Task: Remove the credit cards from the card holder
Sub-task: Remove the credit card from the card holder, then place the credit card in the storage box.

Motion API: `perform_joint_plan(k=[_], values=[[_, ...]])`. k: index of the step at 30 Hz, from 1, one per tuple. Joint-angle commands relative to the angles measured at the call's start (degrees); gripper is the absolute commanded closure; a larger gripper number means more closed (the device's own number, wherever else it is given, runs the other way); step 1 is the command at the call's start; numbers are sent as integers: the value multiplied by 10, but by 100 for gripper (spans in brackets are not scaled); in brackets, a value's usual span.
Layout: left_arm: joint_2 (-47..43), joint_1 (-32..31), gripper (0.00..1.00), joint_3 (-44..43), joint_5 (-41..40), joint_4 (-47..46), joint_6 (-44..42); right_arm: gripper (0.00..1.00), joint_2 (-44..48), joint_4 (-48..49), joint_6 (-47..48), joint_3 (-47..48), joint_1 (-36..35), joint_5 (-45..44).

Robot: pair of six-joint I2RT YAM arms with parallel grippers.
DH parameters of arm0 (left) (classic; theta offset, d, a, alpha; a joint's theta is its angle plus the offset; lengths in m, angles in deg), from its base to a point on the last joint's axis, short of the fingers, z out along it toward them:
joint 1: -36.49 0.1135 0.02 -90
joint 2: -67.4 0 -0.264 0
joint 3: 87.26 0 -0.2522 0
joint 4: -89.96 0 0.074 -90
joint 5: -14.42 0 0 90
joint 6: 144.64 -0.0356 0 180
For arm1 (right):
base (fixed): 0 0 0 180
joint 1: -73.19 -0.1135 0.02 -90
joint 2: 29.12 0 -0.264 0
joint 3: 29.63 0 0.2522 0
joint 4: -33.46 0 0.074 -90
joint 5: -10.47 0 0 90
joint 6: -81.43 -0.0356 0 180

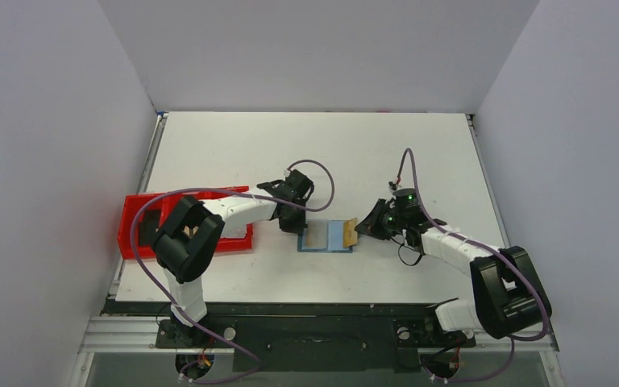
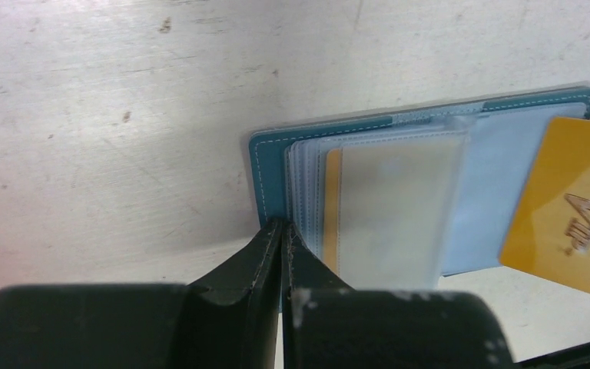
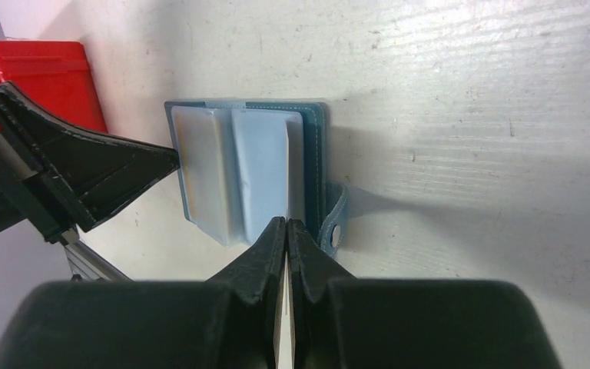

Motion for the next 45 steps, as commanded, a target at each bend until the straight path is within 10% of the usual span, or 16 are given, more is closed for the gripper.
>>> perform_joint_plan(k=[1, 12, 18, 28, 45], values=[[-24, 5, 98, -38, -44, 78, -18, 100, 37, -35, 12, 40, 4, -8], [-108, 31, 72, -115, -21, 109, -33, 100, 63, -53, -11, 89, 3, 26], [-175, 90, 61, -60, 129, 24, -10, 100, 61, -10, -59, 107, 1, 76], [-238, 162, 54, 83, 378, -198, 97, 100, 15, 141, -181, 136, -49, 136], [-252, 201, 55, 155, 485, -376, 211, 100, -46, 224, -245, 176, -97, 149]])
